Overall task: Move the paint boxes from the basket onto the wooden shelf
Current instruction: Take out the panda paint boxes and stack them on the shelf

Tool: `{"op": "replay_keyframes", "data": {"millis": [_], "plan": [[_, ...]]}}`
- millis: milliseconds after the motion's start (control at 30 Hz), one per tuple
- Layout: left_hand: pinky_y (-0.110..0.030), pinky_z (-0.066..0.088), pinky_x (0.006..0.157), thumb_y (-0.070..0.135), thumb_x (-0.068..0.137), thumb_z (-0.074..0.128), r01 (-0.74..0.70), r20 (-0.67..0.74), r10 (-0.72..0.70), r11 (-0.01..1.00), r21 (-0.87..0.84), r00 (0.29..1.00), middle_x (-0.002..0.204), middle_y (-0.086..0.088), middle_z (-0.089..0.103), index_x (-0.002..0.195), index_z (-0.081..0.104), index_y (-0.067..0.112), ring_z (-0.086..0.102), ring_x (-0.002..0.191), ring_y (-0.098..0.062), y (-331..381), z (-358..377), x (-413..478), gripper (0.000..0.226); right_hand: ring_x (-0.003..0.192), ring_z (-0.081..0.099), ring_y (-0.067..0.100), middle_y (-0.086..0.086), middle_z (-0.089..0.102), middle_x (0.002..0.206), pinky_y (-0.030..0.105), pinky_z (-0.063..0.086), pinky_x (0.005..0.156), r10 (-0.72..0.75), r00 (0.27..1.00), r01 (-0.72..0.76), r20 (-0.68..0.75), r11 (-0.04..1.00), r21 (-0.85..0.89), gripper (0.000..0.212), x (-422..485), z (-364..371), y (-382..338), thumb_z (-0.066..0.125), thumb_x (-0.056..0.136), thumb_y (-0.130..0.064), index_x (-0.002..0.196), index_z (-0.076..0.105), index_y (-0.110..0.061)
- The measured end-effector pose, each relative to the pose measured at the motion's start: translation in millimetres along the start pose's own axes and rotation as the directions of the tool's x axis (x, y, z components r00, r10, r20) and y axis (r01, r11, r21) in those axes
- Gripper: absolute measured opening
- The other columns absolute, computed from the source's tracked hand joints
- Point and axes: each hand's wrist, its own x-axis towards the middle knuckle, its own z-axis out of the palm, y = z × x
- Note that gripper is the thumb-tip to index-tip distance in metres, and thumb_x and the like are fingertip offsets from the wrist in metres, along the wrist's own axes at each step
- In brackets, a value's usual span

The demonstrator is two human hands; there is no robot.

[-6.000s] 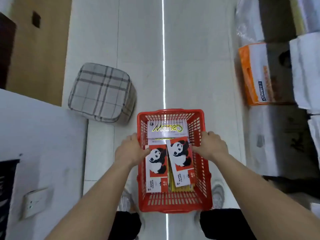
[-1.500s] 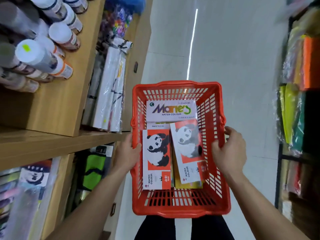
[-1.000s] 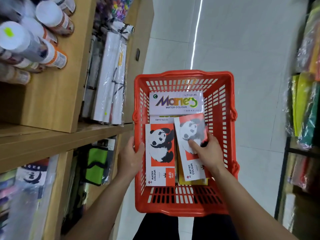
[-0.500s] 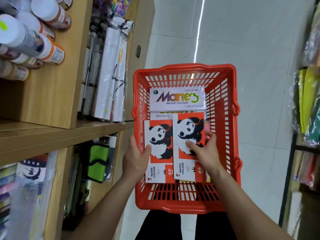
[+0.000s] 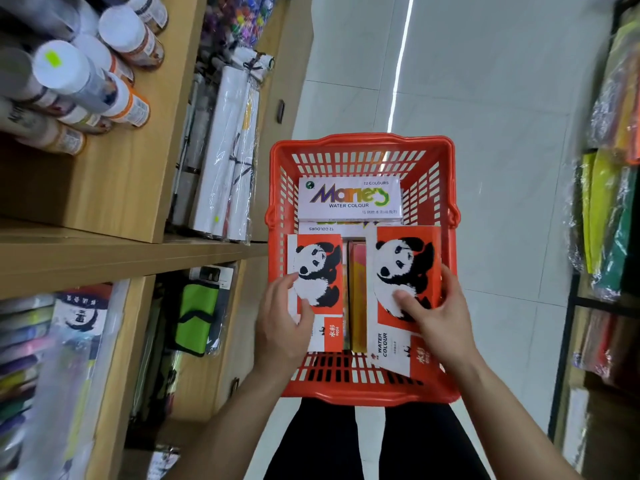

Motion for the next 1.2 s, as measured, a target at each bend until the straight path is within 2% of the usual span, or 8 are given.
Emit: {"op": "replay_keyframes", "data": {"millis": [100,233,400,533,767,967,1100,1200], "plan": [[-0.03,0.03,0.114,0.021,0.096,0.064,0.185,0.145,-0.183,0.983,-0.002,0.972,0.158,-0.004,0.037,0.152,0.035,0.016,0.035,0.147,-0.022,-4.8,26.1,-4.5,0.064,0.097,0.074,0.001,-0.009,0.074,0.119,0.033,0.059,0.093,0.01,1.0,-0.009,-0.01,0.997,0.078,0.066,-20.3,-16.6,-5.6,0.084,0.084,-0.025,0.142,0.052,-0.024],[-0.027,0.017,0.119,0.016,0.094,0.068,0.268,0.099,-0.272,0.962,0.05,0.957,0.166,-0.013,0.018,0.158,0.019,0.005,0.017,0.154,-0.027,-4.7,53.2,-3.3,0.081,0.092,0.076,0.005,-0.007,0.073,0.116,0.031,0.061,0.082,0.009,0.997,-0.002,-0.074,0.996,0.093,0.065,-32.9,-31.5,-5.5,0.085,0.082,-0.024,0.139,0.054,-0.03],[-0.044,0.028,0.122,0.023,0.087,0.076,0.214,0.004,-0.22,0.955,0.204,0.976,0.16,-0.02,0.026,0.156,0.022,0.0,0.024,0.149,-0.035,-8.5,71.1,-3.8,0.091,0.098,0.076,0.017,-0.003,0.073,0.117,0.043,0.062,0.088,0.028,0.996,-0.022,-0.089,0.997,0.069,0.066,-25.4,-54.0,0.9,0.087,0.081,-0.025,0.138,0.054,-0.031],[-0.043,0.027,0.12,0.029,0.087,0.076,0.221,-0.013,-0.226,0.936,0.275,0.974,0.16,-0.018,0.029,0.156,0.024,0.004,0.026,0.147,-0.036,-4.2,76.6,-2.8,0.09,0.098,0.076,0.021,-0.001,0.073,0.116,0.047,0.062,0.089,0.05,0.996,-0.044,-0.067,0.995,0.089,0.061,-19.0,-67.1,7.4,0.085,0.083,-0.022,0.136,0.056,-0.027],[-0.044,0.019,0.123,0.036,0.087,0.076,0.335,-0.024,-0.337,0.924,0.186,0.941,0.161,-0.018,0.031,0.158,0.019,0.003,0.022,0.151,-0.036,-2.8,80.0,3.2,0.097,0.083,0.076,0.0,-0.005,0.072,0.116,0.019,0.056,0.068,0.042,0.999,-0.039,-0.027,0.993,0.114,0.065,-14.4,-67.0,13.5,0.084,0.084,-0.023,0.14,0.052,-0.027],[-0.044,0.03,0.119,0.041,0.089,0.072,0.381,0.05,-0.387,0.919,0.1,0.921,0.165,-0.012,0.022,0.159,0.018,0.009,0.025,0.152,-0.032,-6.5,90.0,-1.4,0.094,0.09,0.078,0.012,-0.002,0.073,0.117,0.038,0.063,0.081,0.043,0.999,-0.041,-0.016,0.994,0.106,0.062,-11.1,-69.8,18.6,0.085,0.084,-0.025,0.137,0.054,-0.029],[-0.046,0.026,0.121,0.058,0.079,0.075,0.389,0.066,-0.404,0.905,0.172,0.912,0.167,-0.01,0.012,0.16,0.01,0.008,0.014,0.153,-0.03,-11.7,94.4,-3.5,0.115,0.092,0.078,0.012,-0.003,0.073,0.119,0.036,0.062,0.081,0.044,0.999,-0.042,-0.016,0.993,0.111,0.063,-10.2,-70.0,19.7,0.085,0.084,-0.025,0.138,0.053,-0.029],[-0.049,0.029,0.121,0.062,0.07,0.08,0.408,0.029,-0.421,0.894,0.186,0.907,0.162,-0.012,0.023,0.156,0.021,0.006,0.02,0.149,-0.031,-10.9,94.5,2.5,0.118,0.089,0.077,0.009,-0.004,0.073,0.118,0.034,0.062,0.079,0.037,0.999,-0.035,-0.02,0.993,0.109,0.061,-11.1,-69.7,20.2,0.084,0.084,-0.025,0.137,0.054,-0.027]]}}
